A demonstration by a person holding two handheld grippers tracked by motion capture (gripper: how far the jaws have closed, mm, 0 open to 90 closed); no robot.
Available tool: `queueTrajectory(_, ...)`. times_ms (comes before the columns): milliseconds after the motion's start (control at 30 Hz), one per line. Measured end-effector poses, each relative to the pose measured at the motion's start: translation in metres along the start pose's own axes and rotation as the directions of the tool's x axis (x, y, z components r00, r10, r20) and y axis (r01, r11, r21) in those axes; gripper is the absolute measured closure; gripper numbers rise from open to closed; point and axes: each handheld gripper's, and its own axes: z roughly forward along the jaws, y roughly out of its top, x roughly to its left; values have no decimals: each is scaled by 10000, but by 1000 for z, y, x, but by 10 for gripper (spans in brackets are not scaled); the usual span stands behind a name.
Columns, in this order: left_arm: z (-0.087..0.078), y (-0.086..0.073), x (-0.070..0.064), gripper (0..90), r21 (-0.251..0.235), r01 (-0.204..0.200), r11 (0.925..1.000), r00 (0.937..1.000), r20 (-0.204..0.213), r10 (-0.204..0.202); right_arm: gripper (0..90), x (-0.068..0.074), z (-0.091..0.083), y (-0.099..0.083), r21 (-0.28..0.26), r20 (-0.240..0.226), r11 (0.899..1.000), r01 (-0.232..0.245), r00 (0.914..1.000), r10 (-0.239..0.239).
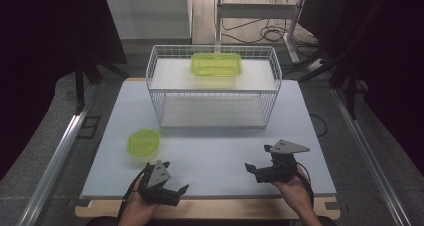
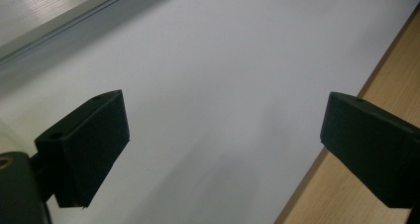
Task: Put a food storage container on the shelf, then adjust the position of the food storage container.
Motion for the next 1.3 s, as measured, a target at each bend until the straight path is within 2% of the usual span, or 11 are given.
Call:
queueTrajectory(367, 1, 0, 1, 46, 262, -34, 9997, 10000, -38, 35, 29, -6, 5, -25, 752, 49, 9969, -226, 9997, 223)
queueTrajectory(600, -4, 5, 3, 29, 343, 460, 9984, 9989, -145, -456, 29, -9, 7, -27, 838, 107, 9961, -292, 9995, 284)
queueTrajectory(767, -12, 10, 11, 48, 37, 721, 9974, 9973, 136, -722, 29, -8, 9, -28, 964, 105, 9950, -277, 9996, 268)
queueTrajectory(800, -13, 11, 12, 69, 14, 663, 9978, 9978, 77, -663, 29, -8, 9, -28, 990, 108, 9948, -245, 9997, 236)
queueTrajectory(833, -15, 12, 15, 174, -32, 660, 9978, 9977, 138, -660, 29, -7, 10, -28, 1038, 85, 9944, -178, 9998, 170)
queueTrajectory(867, -16, 13, 18, 174, -95, 718, 9974, 9972, 208, -716, 29, -7, 10, -28, 1038, 85, 9944, -178, 9998, 170)
queueTrajectory(900, -17, 13, 21, 294, -119, 821, 9966, 9963, 276, -817, 29, -6, 11, -28, 1054, 75, 9943, -153, 9999, 146)
queueTrajectory(933, -18, 14, 26, 294, -151, 977, 9951, 9940, 499, -968, 29, -6, 11, -28, 1054, 75, 9943, -153, 9999, 146)
queueTrajectory(1000, -19, 16, 33, 436, -263, 1226, 9921, 9893, 833, -1200, 30, -5, 11, -28, 1042, 67, 9945, -121, 9999, 114)
queueTrajectory(1200, -26, 28, 46, 789, -258, 1141, 9931, 9924, 504, -1127, 31, -3, 12, -28, 1068, 50, 9941, -170, 9999, 165)
queueTrajectory(1300, -28, 31, 55, 860, -112, 925, 9957, 9955, 209, -922, 31, -2, 12, -27, 1056, 43, 9943, -144, 9999, 140)
